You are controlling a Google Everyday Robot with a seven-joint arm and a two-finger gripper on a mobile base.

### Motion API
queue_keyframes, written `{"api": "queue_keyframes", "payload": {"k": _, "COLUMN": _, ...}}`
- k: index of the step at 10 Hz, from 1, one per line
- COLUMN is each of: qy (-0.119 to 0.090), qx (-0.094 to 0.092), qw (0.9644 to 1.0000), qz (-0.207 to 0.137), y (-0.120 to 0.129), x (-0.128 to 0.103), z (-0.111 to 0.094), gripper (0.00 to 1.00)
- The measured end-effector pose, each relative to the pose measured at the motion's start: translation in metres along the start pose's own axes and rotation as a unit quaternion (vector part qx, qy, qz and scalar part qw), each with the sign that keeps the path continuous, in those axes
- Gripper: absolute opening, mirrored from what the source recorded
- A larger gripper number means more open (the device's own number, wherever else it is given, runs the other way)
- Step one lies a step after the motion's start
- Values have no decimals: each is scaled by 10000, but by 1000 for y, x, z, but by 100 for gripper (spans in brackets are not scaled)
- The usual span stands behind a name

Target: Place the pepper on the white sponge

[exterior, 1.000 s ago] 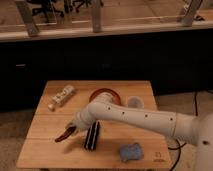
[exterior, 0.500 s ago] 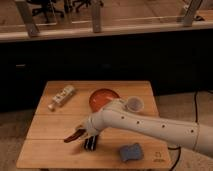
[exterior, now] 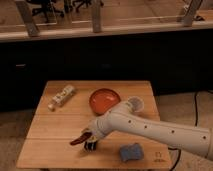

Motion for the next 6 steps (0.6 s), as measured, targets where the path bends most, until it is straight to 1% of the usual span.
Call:
{"api": "queue_keyframes", "payload": {"k": 2, "qy": 65, "qx": -134, "qw": 9997, "qz": 187, "y": 23, "x": 4, "z": -15, "gripper": 0}}
{"api": "queue_keyframes", "payload": {"k": 4, "qy": 134, "qx": -243, "qw": 9992, "qz": 288, "y": 43, "x": 2, "z": -28, "gripper": 0}}
{"api": "queue_keyframes", "payload": {"k": 6, "qy": 248, "qx": -310, "qw": 9984, "qz": 410, "y": 62, "x": 0, "z": -41, "gripper": 0}}
